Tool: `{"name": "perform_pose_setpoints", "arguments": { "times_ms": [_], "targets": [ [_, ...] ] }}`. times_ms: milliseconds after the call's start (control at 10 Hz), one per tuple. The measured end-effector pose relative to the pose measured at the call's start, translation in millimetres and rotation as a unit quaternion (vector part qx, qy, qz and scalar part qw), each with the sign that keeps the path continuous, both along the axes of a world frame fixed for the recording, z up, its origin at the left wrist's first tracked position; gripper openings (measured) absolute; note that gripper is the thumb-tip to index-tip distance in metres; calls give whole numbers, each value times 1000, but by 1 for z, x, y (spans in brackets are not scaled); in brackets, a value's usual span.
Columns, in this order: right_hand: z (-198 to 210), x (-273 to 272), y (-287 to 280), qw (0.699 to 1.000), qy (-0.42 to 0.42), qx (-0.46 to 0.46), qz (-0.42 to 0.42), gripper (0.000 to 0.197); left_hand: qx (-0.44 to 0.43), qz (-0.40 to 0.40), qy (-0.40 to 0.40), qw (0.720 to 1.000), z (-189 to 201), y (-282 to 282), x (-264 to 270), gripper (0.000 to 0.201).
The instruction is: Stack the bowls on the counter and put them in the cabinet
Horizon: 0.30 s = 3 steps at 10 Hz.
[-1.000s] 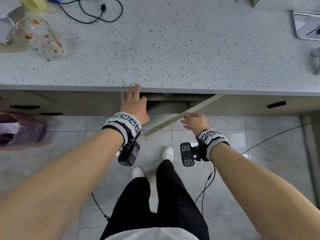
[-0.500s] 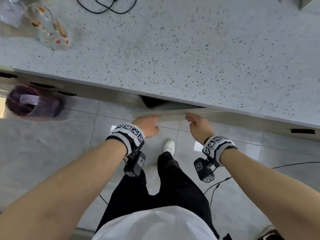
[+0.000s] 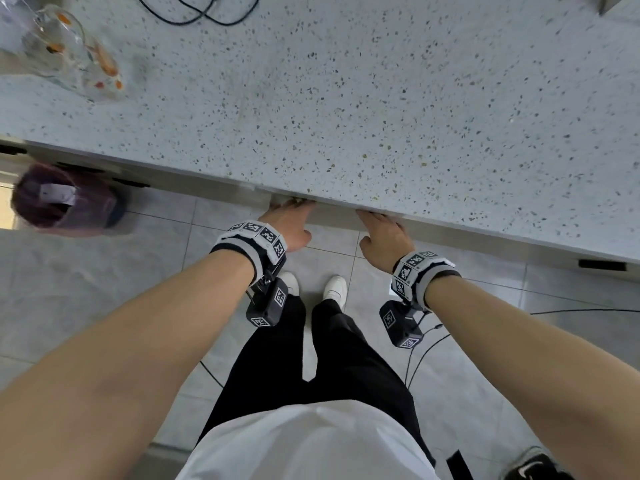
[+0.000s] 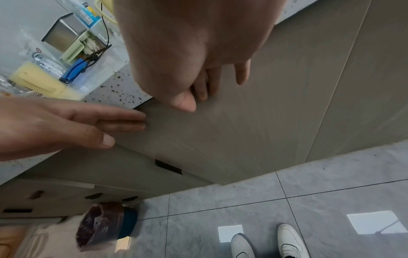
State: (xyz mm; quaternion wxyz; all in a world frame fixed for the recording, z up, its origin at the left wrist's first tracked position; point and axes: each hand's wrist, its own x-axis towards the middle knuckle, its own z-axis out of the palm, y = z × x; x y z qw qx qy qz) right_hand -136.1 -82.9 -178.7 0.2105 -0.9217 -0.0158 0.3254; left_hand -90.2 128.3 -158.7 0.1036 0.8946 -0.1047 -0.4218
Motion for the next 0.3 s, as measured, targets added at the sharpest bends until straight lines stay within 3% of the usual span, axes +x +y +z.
{"name": "perform_pose_setpoints", "arguments": {
  "times_ms": [200,300],
  "targets": [
    [12,-1,11,999,33,19,-28,66,-9,-13,7,1000,10,1,-2,75],
    [26,2,18,999,19,44,-24,59,-25,-39,-10,999,17,2,-1,64]
  ]
}}
